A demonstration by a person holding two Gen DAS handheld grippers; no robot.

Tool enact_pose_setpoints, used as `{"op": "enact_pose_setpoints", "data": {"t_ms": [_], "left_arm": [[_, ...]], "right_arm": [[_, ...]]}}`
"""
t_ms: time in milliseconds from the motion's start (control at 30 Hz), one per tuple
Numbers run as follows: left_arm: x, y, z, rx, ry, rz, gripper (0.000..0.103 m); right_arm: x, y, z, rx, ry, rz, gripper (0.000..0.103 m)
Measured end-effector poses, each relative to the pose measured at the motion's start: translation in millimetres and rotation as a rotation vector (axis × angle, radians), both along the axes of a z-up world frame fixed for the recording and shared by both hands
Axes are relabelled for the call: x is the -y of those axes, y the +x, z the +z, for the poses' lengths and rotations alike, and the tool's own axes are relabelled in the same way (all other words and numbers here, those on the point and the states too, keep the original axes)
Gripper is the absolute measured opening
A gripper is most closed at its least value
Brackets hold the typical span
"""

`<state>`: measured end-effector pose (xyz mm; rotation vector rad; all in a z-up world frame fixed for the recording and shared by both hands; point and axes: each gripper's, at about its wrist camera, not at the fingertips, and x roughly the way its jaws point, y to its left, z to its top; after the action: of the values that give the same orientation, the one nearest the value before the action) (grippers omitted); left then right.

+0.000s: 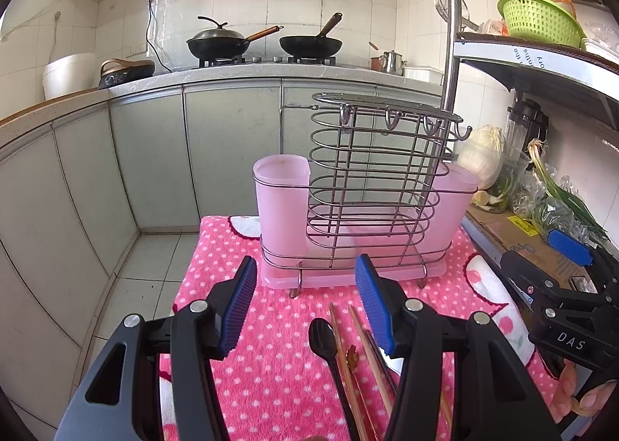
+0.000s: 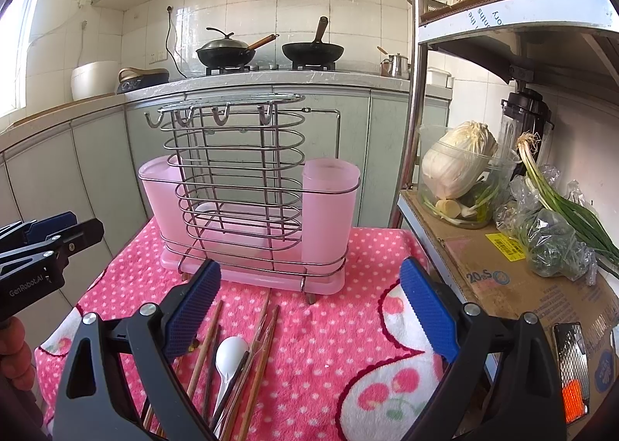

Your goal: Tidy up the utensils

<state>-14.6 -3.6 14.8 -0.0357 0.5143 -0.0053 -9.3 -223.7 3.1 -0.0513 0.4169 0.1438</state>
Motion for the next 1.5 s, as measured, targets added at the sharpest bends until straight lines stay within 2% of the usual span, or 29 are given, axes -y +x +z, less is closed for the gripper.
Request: {"op": "enact_pose_setpoints", "data": {"t_ms": [333,567,633,733,800,967,1067,1367,1500], "left_arm": [[-14.0,10.4,-3.9,-0.077,-0.020,-0.018,0.053],[-30.0,28.9,-16.3,-0.239,-0.110,-0.035,0.053],[-32.0,35.2,-24.5,-0.302,-0.137,-0.047,0.045],[-30.2,42.9,-37.7,-0.386,-0.166,-0.074,0.040],[-27.5,47.5,-47.7,-0.442,-0.179,-0.098,0.036],[-19.2,60.7,-76.7,-0.587,-0.233,-0.143,0.024],[-19.4,71.0,-94.2,-0.662,-0.291,-0.149,0.020],[-15.7,90.5,-128.5,-0.771,-0.358,-0.146,0.019],[-15.7,96.0,-138.3,-0.794,-0.407,-0.144,0.009]], "right_arm": [[12.5,18.9,-7.7,-0.147,0.075,0.031,0.095],[25.8,28.7,-13.5,-0.238,0.141,0.039,0.095],[26.9,29.5,-16.5,-0.254,0.148,0.047,0.094],[29.1,31.9,-21.5,-0.290,0.168,0.058,0.094],[30.9,35.1,-25.9,-0.315,0.187,0.064,0.089],[33.8,43.3,-38.6,-0.404,0.217,0.082,0.064],[35.1,46.3,-45.3,-0.442,0.238,0.095,0.056],[36.5,56.2,-58.3,-0.502,0.279,0.116,0.050],[35.5,59.1,-64.7,-0.532,0.295,0.126,0.045]]}}
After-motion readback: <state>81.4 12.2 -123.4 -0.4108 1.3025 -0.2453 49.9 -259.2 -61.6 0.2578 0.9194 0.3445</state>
